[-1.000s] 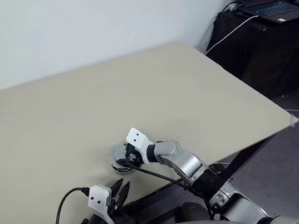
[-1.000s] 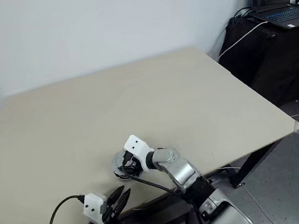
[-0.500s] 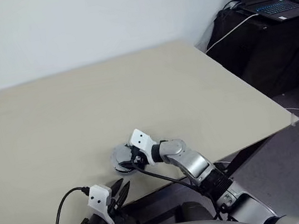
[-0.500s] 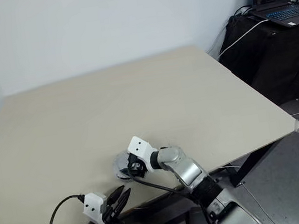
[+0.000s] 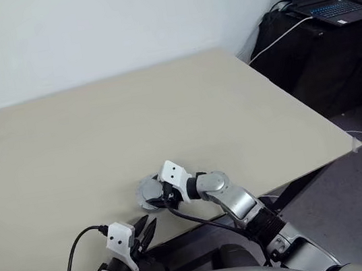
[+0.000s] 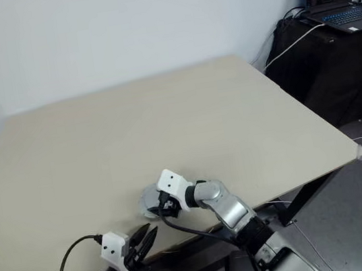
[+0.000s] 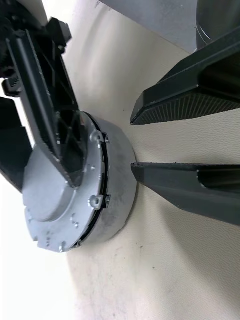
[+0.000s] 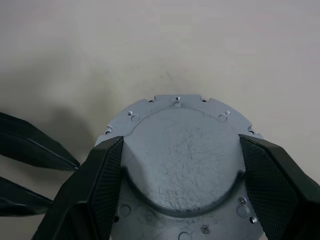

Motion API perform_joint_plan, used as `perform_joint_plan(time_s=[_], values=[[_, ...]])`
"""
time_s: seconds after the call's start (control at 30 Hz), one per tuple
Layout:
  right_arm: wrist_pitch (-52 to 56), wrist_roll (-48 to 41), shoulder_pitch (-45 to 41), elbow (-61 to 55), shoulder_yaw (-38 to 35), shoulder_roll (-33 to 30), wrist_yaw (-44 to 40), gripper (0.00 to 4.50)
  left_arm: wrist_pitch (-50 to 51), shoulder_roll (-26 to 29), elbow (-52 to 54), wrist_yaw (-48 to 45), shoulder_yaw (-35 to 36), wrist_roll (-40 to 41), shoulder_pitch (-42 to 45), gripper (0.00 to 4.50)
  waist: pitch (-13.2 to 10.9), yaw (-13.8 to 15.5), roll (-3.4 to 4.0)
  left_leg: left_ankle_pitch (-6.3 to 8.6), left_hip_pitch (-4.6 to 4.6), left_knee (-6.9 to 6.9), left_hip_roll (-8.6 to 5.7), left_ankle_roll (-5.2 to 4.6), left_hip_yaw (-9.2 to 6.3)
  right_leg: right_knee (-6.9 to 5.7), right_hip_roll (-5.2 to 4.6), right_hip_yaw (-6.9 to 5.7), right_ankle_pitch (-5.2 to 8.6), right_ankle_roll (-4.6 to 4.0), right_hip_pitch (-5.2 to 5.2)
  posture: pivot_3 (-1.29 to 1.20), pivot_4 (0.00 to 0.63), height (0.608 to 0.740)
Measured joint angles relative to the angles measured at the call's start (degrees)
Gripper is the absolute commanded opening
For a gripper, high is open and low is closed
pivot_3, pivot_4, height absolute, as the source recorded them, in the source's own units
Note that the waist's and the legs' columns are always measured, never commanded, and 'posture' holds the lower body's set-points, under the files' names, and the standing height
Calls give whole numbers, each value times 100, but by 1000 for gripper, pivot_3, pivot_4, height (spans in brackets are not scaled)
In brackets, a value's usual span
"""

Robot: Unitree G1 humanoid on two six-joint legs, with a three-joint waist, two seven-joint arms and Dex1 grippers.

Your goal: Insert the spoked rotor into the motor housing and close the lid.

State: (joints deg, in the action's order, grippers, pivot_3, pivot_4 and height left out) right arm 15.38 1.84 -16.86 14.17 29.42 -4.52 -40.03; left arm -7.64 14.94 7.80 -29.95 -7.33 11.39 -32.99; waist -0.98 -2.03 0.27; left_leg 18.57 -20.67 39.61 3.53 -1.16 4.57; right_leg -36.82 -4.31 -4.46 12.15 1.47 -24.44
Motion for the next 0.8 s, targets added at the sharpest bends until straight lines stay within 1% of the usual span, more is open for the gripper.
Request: perform_joint_plan(time_s=[0.27,0.53,0.8], values=[[142,50,-31,13,0,47,108,3200,222,7,284,111,0,-2,-13,1228,0,-1,1,0,10,0,0,1,-2,-1,0,0,0,0,-1,0,0,740],[465,1,-187,-48,8,-80,-227,3200,361,9,462,169,-5,-2,-32,1228,3,8,3,0,10,0,-1,1,-3,1,0,0,0,0,0,0,0,740],[459,9,-192,-106,26,-180,-308,3200,466,9,584,221,-27,-1,-44,1228,2,50,4,0,9,0,-3,0,-4,3,-2,0,0,0,0,0,0,740]])
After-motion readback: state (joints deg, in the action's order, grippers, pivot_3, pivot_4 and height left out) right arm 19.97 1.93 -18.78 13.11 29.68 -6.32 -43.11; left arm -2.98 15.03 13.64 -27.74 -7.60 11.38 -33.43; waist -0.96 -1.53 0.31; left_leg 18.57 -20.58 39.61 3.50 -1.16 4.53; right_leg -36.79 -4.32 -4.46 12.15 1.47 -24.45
